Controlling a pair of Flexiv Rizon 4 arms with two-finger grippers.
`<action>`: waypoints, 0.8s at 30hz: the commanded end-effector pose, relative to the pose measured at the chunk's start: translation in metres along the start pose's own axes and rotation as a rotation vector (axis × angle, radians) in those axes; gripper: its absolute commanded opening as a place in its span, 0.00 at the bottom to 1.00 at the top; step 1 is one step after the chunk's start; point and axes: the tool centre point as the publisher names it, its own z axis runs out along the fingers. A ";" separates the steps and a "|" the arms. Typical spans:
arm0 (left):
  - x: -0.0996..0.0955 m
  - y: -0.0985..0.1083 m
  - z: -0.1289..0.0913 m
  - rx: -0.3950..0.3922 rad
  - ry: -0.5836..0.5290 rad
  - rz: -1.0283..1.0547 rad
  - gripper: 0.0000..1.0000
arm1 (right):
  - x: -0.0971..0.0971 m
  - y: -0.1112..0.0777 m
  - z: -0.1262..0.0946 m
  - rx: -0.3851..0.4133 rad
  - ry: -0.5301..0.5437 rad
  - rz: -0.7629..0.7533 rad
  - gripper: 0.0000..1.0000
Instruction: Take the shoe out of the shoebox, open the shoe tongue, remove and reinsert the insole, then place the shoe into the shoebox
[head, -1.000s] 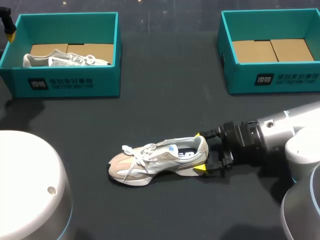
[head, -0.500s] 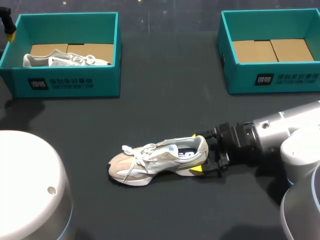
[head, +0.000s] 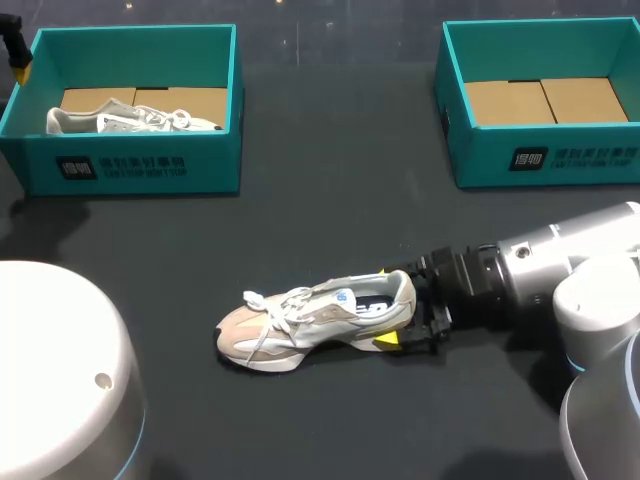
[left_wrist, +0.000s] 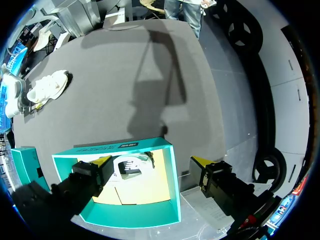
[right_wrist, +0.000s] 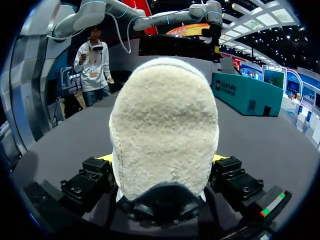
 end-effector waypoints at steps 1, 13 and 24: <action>0.000 -0.001 0.000 -0.001 0.001 0.001 1.00 | -0.005 -0.002 0.006 0.003 0.005 -0.001 0.00; 0.000 -0.001 0.000 -0.001 0.001 0.001 1.00 | -0.004 -0.001 -0.005 0.024 -0.092 0.008 0.00; 0.000 -0.001 0.000 -0.001 0.001 0.001 1.00 | -0.005 -0.001 -0.006 0.025 -0.093 0.010 0.00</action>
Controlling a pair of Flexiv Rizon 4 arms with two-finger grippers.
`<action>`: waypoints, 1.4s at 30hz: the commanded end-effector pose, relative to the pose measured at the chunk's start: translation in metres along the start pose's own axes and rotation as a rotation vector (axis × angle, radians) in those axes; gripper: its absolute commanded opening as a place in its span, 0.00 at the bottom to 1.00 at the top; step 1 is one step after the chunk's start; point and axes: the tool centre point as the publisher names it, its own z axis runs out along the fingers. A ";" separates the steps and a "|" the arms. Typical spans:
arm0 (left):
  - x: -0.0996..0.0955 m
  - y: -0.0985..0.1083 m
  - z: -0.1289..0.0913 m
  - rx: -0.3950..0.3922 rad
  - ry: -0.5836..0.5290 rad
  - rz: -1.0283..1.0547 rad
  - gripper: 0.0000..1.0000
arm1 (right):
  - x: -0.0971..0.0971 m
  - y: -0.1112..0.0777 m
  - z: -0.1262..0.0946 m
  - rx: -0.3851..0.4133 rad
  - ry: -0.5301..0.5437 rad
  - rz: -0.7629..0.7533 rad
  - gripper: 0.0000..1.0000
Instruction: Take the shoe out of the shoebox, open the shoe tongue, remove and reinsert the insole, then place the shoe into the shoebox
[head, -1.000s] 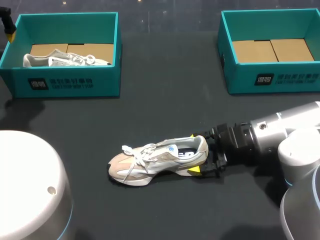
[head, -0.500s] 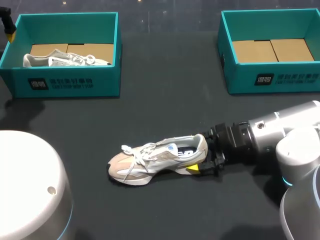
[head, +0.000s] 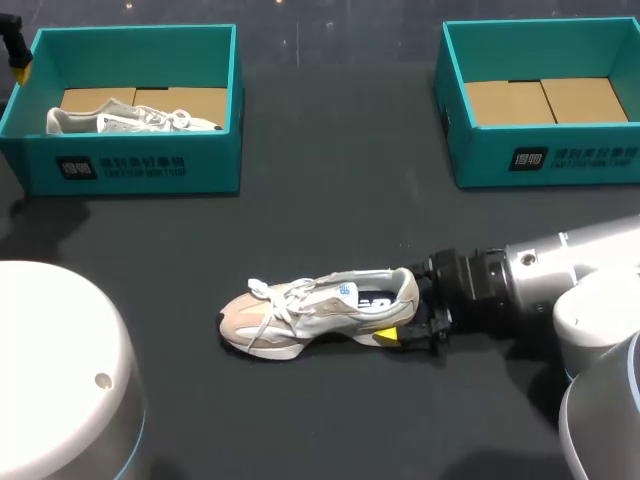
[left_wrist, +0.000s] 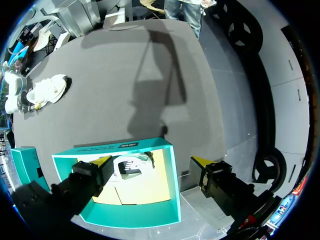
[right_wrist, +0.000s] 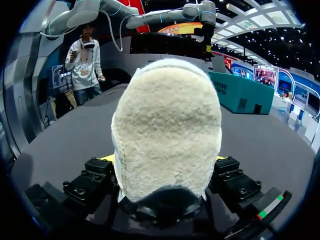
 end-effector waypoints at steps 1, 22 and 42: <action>0.000 -0.001 0.000 -0.001 0.001 0.001 1.00 | 0.001 0.001 0.000 0.005 0.000 0.001 0.00; -0.040 -0.042 -0.020 0.040 -0.001 -0.441 1.00 | 0.001 0.001 0.000 0.005 0.000 0.001 0.00; -0.076 -0.082 -0.032 0.075 0.125 -0.947 1.00 | 0.001 0.001 0.000 0.005 0.000 0.001 0.00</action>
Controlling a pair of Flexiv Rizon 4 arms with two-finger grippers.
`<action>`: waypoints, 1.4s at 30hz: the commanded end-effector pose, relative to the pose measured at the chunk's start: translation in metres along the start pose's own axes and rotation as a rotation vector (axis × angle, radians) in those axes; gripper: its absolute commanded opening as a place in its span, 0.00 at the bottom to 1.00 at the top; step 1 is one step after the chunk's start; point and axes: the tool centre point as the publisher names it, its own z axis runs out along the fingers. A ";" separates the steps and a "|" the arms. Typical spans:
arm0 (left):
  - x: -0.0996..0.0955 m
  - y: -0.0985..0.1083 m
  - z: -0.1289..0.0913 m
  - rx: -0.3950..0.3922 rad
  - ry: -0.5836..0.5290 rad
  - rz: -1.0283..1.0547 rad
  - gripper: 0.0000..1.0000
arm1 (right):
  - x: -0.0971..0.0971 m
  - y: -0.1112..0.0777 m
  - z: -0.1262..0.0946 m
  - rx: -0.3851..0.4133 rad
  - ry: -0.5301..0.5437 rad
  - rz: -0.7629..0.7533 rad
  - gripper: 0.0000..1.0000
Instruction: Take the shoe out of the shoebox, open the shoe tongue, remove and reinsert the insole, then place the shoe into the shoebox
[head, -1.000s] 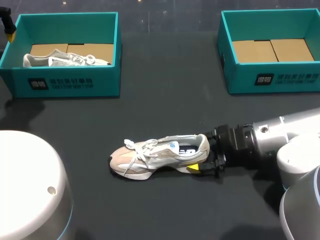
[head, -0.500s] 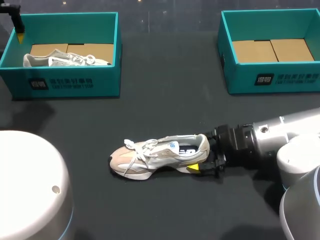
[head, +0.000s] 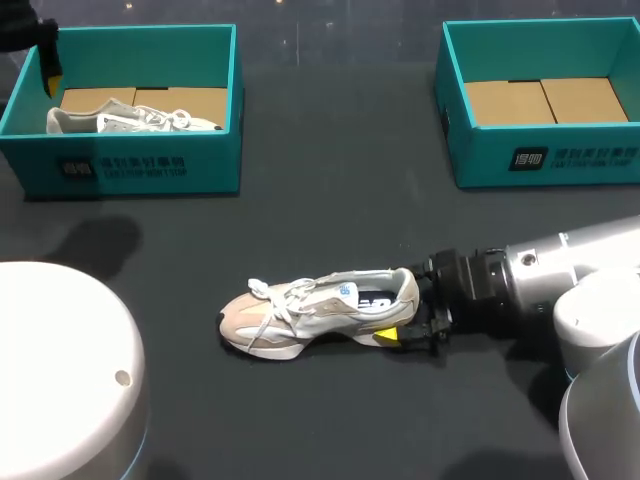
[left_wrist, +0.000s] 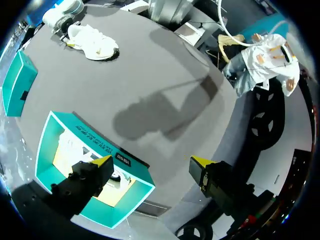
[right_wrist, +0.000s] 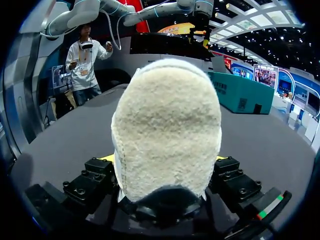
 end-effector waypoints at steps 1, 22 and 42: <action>-0.003 -0.020 -0.010 0.032 0.019 -0.199 1.00 | 0.001 0.001 0.000 0.005 -0.001 0.000 0.00; -0.021 -0.123 -0.002 0.015 0.066 -1.094 1.00 | 0.001 0.001 0.000 0.005 -0.001 0.000 0.00; -0.048 -0.204 0.002 0.099 0.048 -1.805 1.00 | 0.001 0.001 0.000 0.005 -0.001 0.000 0.00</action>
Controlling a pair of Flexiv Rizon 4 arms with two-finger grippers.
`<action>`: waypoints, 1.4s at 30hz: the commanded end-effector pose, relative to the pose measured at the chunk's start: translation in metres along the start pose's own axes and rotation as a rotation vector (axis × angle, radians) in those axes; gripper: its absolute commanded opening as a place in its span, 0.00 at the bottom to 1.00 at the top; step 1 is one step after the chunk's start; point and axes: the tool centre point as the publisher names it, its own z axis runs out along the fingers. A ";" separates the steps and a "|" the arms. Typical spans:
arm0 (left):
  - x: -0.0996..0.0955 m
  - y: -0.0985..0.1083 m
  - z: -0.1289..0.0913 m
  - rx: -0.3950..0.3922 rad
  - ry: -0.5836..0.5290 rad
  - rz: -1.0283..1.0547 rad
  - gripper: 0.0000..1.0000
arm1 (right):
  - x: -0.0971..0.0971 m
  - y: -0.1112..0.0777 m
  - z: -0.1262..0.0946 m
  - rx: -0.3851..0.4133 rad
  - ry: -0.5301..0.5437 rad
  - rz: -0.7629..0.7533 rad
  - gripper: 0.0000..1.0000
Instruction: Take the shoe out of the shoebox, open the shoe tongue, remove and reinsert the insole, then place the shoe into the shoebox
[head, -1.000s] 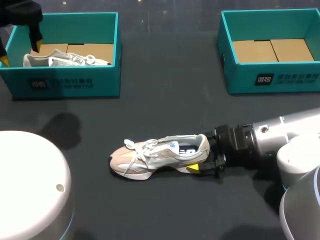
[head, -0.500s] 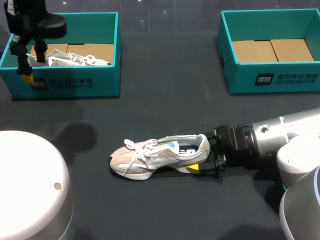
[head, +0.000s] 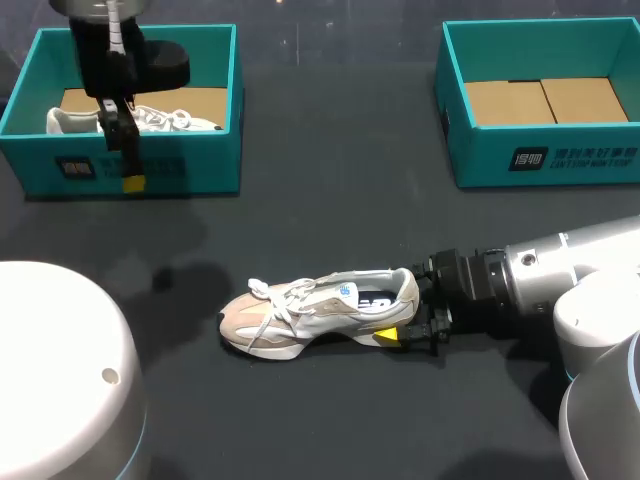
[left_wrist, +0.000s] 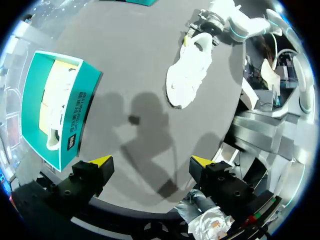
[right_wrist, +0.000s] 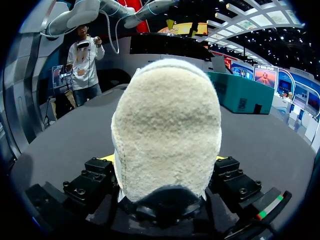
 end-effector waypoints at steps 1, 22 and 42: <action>0.001 0.001 0.001 0.031 0.011 -0.422 1.00 | 0.001 0.001 0.000 0.006 -0.001 0.000 0.00; 0.073 -0.032 0.035 0.137 -0.059 -0.785 1.00 | 0.001 0.001 0.000 0.006 -0.001 0.000 0.00; 0.099 -0.080 0.055 0.099 -0.094 -0.966 1.00 | 0.001 0.001 0.000 0.006 -0.001 0.000 0.00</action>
